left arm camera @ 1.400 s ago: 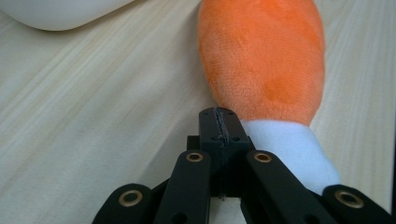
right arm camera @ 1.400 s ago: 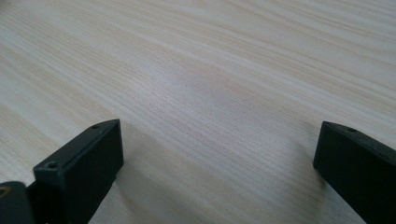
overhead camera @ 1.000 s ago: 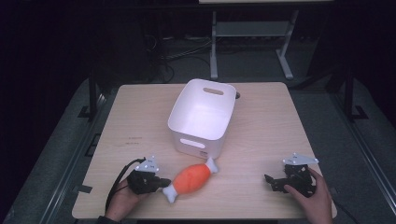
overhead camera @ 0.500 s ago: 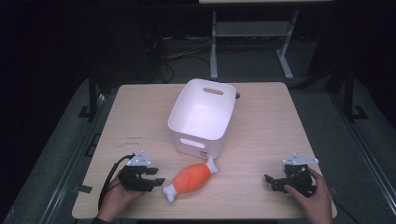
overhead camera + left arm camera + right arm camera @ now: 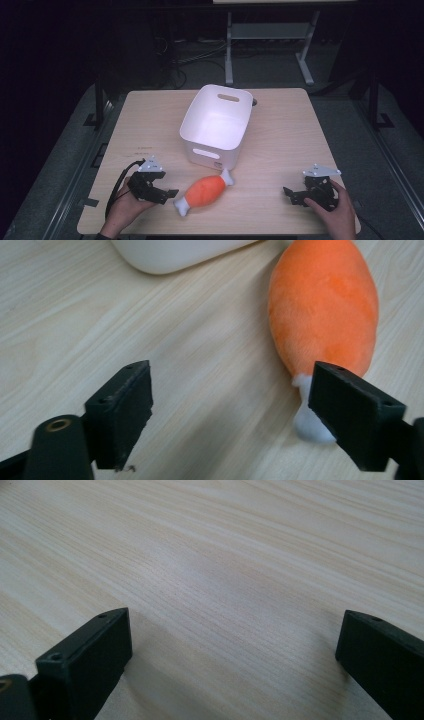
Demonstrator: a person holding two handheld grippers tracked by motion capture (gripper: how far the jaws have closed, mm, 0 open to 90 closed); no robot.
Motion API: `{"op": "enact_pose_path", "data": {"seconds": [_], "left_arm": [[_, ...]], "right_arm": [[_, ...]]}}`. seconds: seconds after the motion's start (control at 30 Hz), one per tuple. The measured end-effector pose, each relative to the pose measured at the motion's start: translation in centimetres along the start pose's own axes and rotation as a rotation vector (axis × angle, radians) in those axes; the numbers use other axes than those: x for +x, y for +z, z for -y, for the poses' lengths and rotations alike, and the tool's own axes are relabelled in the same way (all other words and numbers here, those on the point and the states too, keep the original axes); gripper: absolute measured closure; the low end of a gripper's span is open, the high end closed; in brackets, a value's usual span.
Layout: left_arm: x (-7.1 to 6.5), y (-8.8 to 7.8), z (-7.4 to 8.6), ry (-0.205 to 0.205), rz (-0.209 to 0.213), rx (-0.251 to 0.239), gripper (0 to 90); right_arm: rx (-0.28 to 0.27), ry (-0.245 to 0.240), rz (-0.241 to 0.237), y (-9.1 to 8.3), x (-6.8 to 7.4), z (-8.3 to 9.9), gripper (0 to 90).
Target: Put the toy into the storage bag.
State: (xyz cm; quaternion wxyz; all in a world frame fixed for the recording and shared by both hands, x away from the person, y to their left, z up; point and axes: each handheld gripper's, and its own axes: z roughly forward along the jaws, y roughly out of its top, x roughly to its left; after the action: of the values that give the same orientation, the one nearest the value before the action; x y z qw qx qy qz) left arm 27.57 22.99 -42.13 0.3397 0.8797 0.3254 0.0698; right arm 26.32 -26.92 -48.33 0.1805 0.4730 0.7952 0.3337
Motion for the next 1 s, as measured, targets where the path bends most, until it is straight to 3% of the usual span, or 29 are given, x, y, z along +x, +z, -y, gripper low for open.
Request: {"op": "enact_pose_path", "data": {"seconds": [0.27, 0.77, 1.0], "left_arm": [[-0.7, 0.1, -1.3, 0.019, -0.001, -0.001, 12.7], [-2.6, 1.1, -3.4, 0.050, 0.038, -0.018, 12.7], [-3.8, 2.0, -4.5, 0.083, 0.065, -0.020, 12.7]], "right_arm": [[0.000, 0.000, 0.000, 0.0, 0.0, 0.0, 0.9], [0.000, 0.000, 0.000, 0.0, 0.0, 0.0, 0.9], [0.000, 0.000, 0.000, 0.0, 0.0, 0.0, 0.9]]}}
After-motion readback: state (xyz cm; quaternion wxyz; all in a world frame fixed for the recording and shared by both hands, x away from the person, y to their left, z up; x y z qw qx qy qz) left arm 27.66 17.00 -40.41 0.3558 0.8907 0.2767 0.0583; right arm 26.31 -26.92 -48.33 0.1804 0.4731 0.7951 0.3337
